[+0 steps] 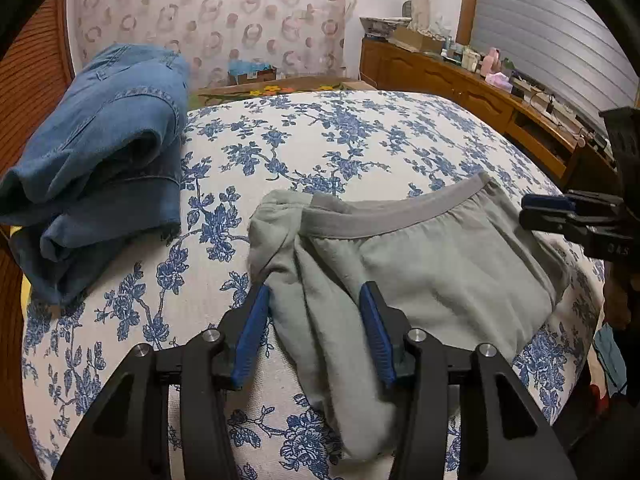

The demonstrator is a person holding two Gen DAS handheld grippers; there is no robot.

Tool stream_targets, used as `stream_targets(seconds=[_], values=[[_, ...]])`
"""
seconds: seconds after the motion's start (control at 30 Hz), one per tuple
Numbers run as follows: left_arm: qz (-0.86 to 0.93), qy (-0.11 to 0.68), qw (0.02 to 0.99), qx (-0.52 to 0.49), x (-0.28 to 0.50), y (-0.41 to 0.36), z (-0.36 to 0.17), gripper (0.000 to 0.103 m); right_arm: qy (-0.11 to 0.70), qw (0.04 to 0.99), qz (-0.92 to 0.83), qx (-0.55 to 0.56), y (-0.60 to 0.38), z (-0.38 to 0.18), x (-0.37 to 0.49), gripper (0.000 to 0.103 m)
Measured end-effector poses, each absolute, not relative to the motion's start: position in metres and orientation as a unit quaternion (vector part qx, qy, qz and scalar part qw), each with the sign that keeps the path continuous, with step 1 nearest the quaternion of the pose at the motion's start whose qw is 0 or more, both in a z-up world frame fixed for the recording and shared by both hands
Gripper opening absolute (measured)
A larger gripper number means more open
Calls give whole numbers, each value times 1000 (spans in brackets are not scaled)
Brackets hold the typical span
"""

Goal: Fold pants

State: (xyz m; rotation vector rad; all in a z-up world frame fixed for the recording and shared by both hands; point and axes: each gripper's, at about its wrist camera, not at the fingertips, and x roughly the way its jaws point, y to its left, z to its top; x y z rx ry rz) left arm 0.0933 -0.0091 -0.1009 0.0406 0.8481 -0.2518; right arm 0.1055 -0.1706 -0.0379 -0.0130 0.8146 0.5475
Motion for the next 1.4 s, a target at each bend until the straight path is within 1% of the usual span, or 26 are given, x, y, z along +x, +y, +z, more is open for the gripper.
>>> stream_targets(seconds=[0.27,0.6,0.8,0.93,1.2,1.4], values=[[-120,410,904,11,95,-7,-104,57,412,875,252,-13,-168,-46,105,43],[-123,410,904,7,97,-5,-106,58,404,876,261,-37,-150,-50,113,43],[-123,410,904,3,97,-4,-106,58,386,882,263,-54,-146,-54,111,43],[-121,410,904,-28,101,2,-101,58,383,884,261,-60,-145,-56,109,43],[-120,406,905,-32,115,3,-91,57,381,884,266,-53,-148,-56,108,43],[-114,420,900,-29,126,3,-98,57,380,884,266,-54,-149,-56,109,43]])
